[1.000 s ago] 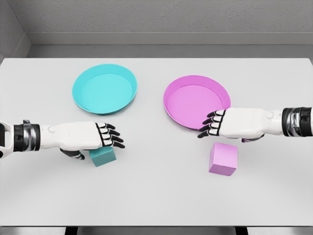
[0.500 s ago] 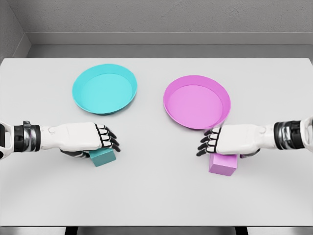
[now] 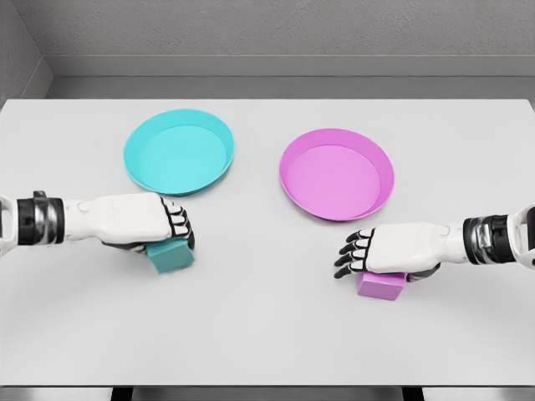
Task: Place the blocks in the corresponding plates according to their colors
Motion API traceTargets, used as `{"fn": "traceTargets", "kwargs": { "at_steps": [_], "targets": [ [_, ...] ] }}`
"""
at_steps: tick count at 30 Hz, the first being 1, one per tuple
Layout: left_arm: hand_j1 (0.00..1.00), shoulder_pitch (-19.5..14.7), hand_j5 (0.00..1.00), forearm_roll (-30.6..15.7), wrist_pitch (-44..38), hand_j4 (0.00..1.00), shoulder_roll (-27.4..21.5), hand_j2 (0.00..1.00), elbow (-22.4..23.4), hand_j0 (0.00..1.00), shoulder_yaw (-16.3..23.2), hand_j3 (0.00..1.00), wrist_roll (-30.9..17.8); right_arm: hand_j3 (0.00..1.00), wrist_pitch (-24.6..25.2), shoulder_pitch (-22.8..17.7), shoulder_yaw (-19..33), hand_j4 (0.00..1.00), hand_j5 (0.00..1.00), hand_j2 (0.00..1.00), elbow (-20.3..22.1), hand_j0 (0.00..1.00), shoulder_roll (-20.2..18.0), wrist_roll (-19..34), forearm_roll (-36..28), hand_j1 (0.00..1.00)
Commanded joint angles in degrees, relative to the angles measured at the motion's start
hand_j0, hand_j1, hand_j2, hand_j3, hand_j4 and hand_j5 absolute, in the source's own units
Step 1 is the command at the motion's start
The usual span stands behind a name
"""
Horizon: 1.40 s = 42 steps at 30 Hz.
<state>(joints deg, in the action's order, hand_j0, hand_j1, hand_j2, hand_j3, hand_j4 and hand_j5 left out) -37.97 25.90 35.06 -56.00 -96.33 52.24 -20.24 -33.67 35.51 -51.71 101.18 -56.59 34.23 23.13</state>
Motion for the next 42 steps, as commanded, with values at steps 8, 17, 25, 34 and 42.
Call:
{"fn": "traceTargets", "kwargs": {
  "at_steps": [8,17,25,34,42],
  "targets": [
    [0.42,-3.51,0.42,-6.82,-0.06,0.42,0.01,0.42,1.58,0.42,-1.36,0.42,0.20,0.75,-1.33,0.26,-0.15,0.75,0.75,0.75,-0.02,0.75,-0.01,0.77,1.74,0.75],
    [0.42,-11.60,0.42,-7.18,-0.06,0.42,9.59,0.42,22.58,0.42,-1.09,0.42,0.02,0.71,-1.33,0.26,2.14,0.71,0.71,0.71,-0.19,0.71,-0.98,0.77,-0.54,0.71],
    [0.42,-14.06,0.42,-6.47,-0.06,0.42,14.08,0.42,31.20,0.42,-0.92,0.42,-0.15,0.66,-1.33,-0.27,4.25,0.66,0.66,0.66,-0.28,0.66,-0.71,0.77,-1.68,0.66],
    [0.56,-14.85,0.56,-6.30,-0.06,0.56,15.22,0.56,31.20,0.56,-0.92,0.56,-0.15,0.62,-1.33,-0.18,11.28,0.62,0.62,0.62,-6.52,0.62,-0.19,0.77,-8.71,0.62],
    [1.00,-14.85,1.00,-6.91,-4.74,1.00,15.57,1.00,31.20,1.00,-1.09,1.00,-0.15,0.62,-1.33,4.92,11.28,0.62,0.62,0.62,-14.25,0.62,5.79,0.77,-9.42,0.62]
  ]
}}
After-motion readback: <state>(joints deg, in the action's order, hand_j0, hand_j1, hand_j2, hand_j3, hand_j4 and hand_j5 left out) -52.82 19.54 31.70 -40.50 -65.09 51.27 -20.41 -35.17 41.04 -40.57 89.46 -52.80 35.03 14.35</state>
